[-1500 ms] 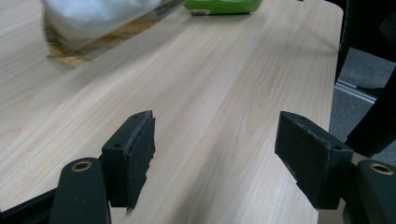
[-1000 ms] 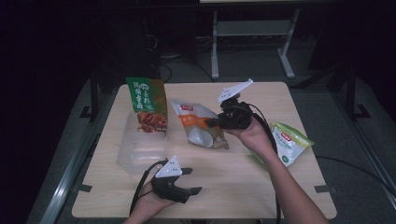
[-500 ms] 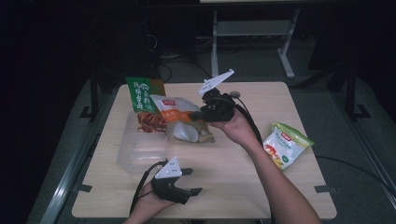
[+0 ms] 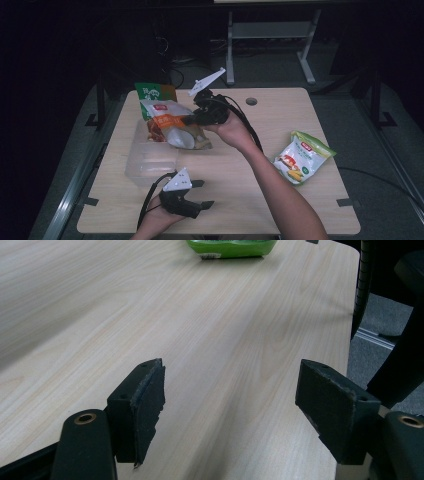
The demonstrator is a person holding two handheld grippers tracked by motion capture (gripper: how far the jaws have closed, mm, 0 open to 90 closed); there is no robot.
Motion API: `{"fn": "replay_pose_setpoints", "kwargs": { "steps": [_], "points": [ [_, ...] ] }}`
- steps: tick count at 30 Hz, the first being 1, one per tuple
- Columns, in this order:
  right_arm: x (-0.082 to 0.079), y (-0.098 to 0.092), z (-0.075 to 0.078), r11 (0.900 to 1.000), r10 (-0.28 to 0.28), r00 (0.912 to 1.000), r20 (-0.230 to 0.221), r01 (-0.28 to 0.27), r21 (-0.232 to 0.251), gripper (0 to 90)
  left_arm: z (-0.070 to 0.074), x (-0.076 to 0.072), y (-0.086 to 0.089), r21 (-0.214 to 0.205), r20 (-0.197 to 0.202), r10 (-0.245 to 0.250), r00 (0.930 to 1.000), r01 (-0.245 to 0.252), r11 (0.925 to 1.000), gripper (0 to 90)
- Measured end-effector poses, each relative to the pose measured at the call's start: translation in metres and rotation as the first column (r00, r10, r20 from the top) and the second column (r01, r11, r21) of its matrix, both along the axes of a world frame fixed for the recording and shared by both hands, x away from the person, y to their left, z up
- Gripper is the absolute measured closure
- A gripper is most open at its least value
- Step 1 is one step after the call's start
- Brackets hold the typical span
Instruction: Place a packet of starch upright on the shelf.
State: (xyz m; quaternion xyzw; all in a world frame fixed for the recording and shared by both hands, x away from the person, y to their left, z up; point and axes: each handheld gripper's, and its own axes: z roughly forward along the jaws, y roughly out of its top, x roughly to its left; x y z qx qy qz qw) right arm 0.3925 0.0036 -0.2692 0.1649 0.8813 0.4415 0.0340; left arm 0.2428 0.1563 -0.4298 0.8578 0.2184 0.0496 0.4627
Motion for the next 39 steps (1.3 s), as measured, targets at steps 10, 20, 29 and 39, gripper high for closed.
{"fn": "replay_pose_setpoints", "kwargs": {
  "steps": [10, 20, 29, 39],
  "points": [
    [0.010, 0.034, -0.004, 0.9992, 0.041, 0.9991, -0.013, -0.041, 0.000, 90.0, -0.001, -0.001, 0.002, -0.007, 0.004, 0.000, 1.0000, 0.000, 1.0000, 27.5],
    [0.016, 0.068, -0.015, 0.9983, 0.058, 0.9974, -0.043, -0.057, 0.012, 90.0, 0.000, -0.002, 0.006, -0.031, -0.008, 0.020, 0.9998, -0.020, 0.9993, 27.4],
    [0.020, 0.090, -0.028, 0.9978, 0.066, 0.9965, -0.051, -0.066, 0.010, 90.0, 0.000, -0.004, 0.007, -0.005, -0.010, 0.002, 0.9999, -0.002, 1.0000, 26.9],
    [0.025, 0.110, -0.051, 0.9972, 0.073, 0.9957, -0.058, -0.074, -0.015, 90.0, -0.001, -0.005, 0.006, 0.001, -0.011, -0.006, 0.9999, 0.006, 1.0000, 26.7]
  ]
}}
